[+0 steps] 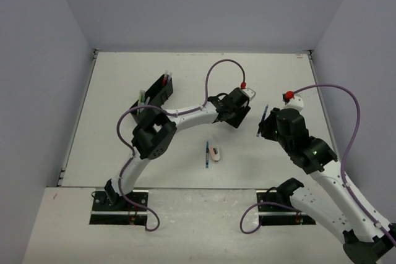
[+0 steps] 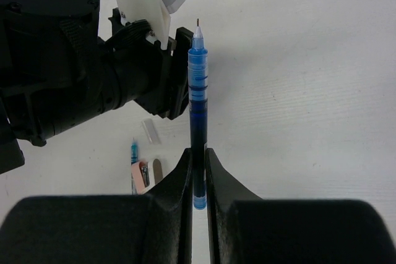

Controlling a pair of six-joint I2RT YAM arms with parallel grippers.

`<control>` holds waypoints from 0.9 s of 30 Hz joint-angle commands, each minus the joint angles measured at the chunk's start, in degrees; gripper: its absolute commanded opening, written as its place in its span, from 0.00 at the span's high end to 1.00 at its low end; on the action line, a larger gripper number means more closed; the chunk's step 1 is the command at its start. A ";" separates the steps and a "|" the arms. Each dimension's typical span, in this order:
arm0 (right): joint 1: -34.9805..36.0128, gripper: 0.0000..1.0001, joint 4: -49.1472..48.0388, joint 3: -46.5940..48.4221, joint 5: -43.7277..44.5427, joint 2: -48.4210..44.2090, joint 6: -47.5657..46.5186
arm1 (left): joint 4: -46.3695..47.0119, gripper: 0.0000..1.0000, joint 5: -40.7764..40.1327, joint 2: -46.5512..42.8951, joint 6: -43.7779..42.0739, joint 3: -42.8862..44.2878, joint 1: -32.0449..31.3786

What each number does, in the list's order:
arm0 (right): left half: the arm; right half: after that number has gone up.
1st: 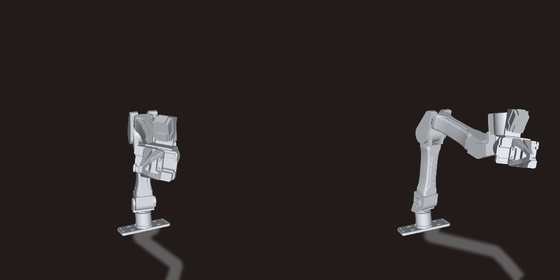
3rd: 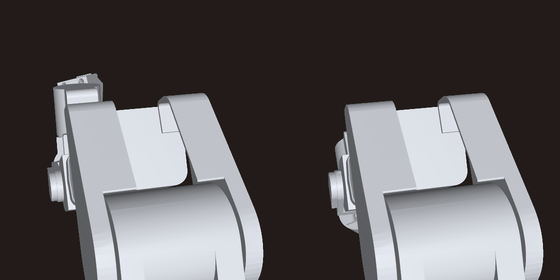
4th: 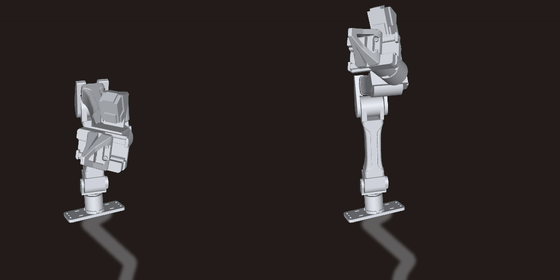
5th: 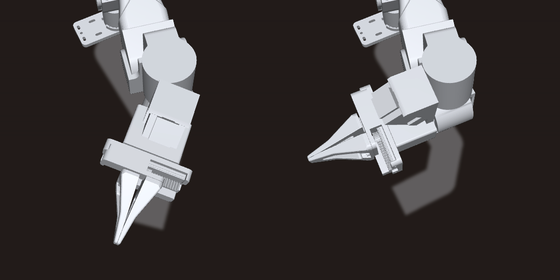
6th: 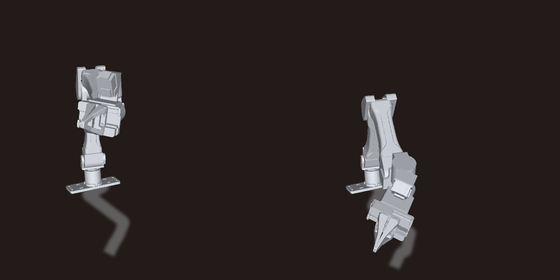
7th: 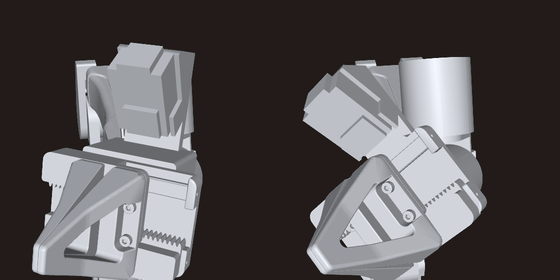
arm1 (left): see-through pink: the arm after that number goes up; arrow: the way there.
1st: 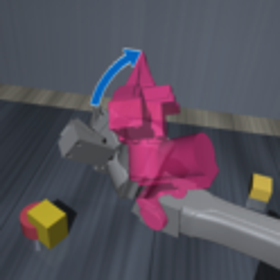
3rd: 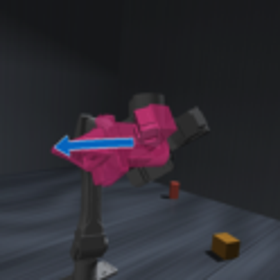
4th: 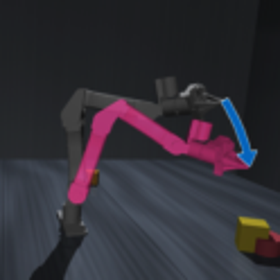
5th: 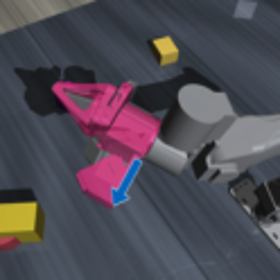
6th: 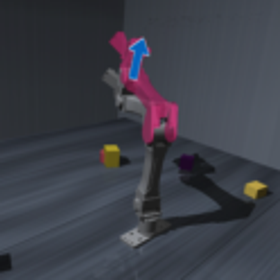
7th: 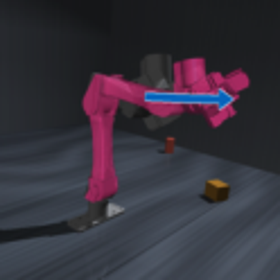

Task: Sort the stationery into containers
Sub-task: Pick up the pen cap from the center of the board.

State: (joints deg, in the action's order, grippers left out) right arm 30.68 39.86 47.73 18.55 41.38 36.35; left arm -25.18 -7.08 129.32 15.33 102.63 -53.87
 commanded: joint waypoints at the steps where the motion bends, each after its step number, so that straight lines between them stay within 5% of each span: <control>1: -0.27 1.00 -0.04 -0.18 -0.29 -0.54 -1.45 | -0.72 0.47 0.81 0.22 -1.88 2.40 0.25; 13: -0.27 1.00 -0.04 -0.18 -1.32 0.19 -1.98 | 0.09 0.55 2.69 3.66 -1.27 1.91 -0.67; 17: -0.27 1.00 -0.04 -0.27 -1.48 0.11 -1.98 | 0.06 0.65 2.60 5.02 -1.34 1.28 -0.80; 19: -0.27 1.00 -0.04 -0.27 -1.49 -0.06 -2.06 | -0.10 0.81 2.54 5.38 -1.35 0.95 -0.80; 27: -0.27 1.00 -0.04 -0.12 -2.52 0.05 -2.13 | -0.74 0.90 0.32 1.90 -0.45 -3.08 -0.86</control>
State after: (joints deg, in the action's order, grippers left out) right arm 30.68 39.88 47.53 16.94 41.25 34.89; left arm -23.75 -5.77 131.96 15.00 102.49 -54.29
